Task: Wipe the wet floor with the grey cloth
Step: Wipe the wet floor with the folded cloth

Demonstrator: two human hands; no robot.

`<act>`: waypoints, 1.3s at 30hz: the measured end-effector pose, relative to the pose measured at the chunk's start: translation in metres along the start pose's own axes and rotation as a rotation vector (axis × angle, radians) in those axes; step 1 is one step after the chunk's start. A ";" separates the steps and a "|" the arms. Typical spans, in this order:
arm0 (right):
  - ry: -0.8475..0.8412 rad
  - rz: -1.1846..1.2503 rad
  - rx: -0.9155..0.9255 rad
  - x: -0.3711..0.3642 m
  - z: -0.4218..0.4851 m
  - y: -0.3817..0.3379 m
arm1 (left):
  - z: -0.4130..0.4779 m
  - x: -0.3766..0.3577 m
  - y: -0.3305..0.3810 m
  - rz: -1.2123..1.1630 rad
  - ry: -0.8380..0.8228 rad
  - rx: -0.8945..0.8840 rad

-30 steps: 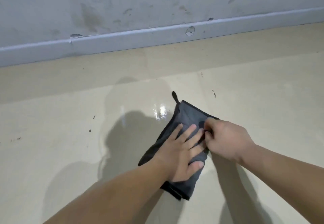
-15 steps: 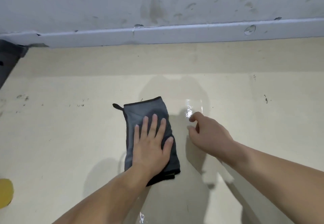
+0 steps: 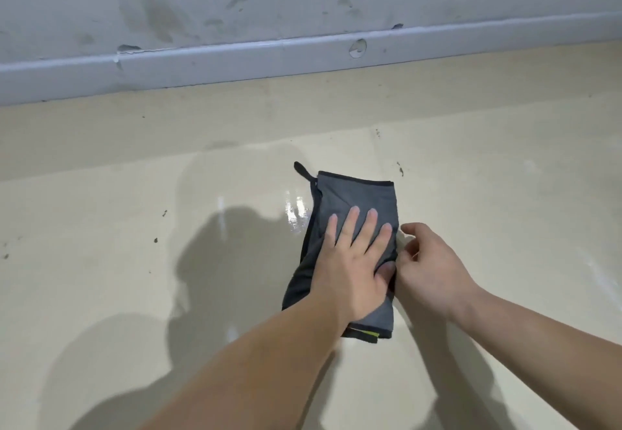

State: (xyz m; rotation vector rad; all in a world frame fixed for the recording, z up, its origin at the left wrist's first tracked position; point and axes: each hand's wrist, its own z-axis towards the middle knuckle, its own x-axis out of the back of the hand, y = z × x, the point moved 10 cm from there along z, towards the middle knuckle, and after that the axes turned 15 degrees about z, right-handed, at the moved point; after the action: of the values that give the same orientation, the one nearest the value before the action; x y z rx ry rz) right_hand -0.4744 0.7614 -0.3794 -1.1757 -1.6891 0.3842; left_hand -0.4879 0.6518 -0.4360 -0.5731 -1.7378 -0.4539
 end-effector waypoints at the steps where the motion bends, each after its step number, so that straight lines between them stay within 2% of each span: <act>1: 0.024 -0.005 -0.029 0.012 0.001 0.007 | 0.012 0.006 0.011 -0.013 -0.010 -0.036; 4: 0.094 -0.063 -0.050 0.036 0.006 0.013 | 0.039 0.024 0.016 -0.254 -0.042 -0.125; 6: 0.089 -0.171 0.042 0.030 0.011 -0.001 | 0.040 0.039 -0.007 -0.348 0.068 -0.106; 8: -0.037 -0.309 0.180 -0.007 0.010 -0.025 | 0.031 0.046 -0.042 -0.297 0.184 -0.023; 10: -0.210 -0.398 0.213 -0.059 0.010 -0.037 | 0.021 0.044 -0.072 -0.305 0.196 0.026; 12: -0.275 -0.475 0.104 -0.096 0.012 -0.034 | 0.014 0.042 -0.091 -0.337 0.186 0.037; 15: -0.260 -0.577 -0.073 -0.122 0.012 -0.025 | 0.004 0.044 -0.111 -0.327 0.205 0.046; 20: -0.353 -0.708 -0.017 -0.127 0.008 -0.005 | -0.009 0.055 -0.098 -0.323 0.217 0.022; 24: -0.416 -0.594 0.123 -0.083 0.017 0.009 | -0.006 0.055 -0.068 -0.348 0.232 -0.020; 27: -0.409 -0.579 0.073 -0.033 0.027 0.036 | 0.004 0.064 -0.039 -0.303 0.131 0.008; 31: -0.517 -0.656 0.061 0.014 0.041 0.064 | 0.021 0.079 -0.008 -0.122 -0.001 0.033; 34: -0.575 -0.606 0.092 0.026 0.045 0.073 | 0.033 0.093 0.009 -0.072 -0.090 0.044; 39: -0.465 -0.567 0.242 0.016 0.047 0.081 | 0.039 0.107 0.055 -0.048 -0.330 0.059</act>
State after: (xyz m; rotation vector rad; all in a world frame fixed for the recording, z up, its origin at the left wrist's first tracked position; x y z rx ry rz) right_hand -0.4732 0.8261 -0.4491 -0.4086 -2.2104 0.5083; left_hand -0.5063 0.7332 -0.3413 -0.5893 -2.0767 -0.3547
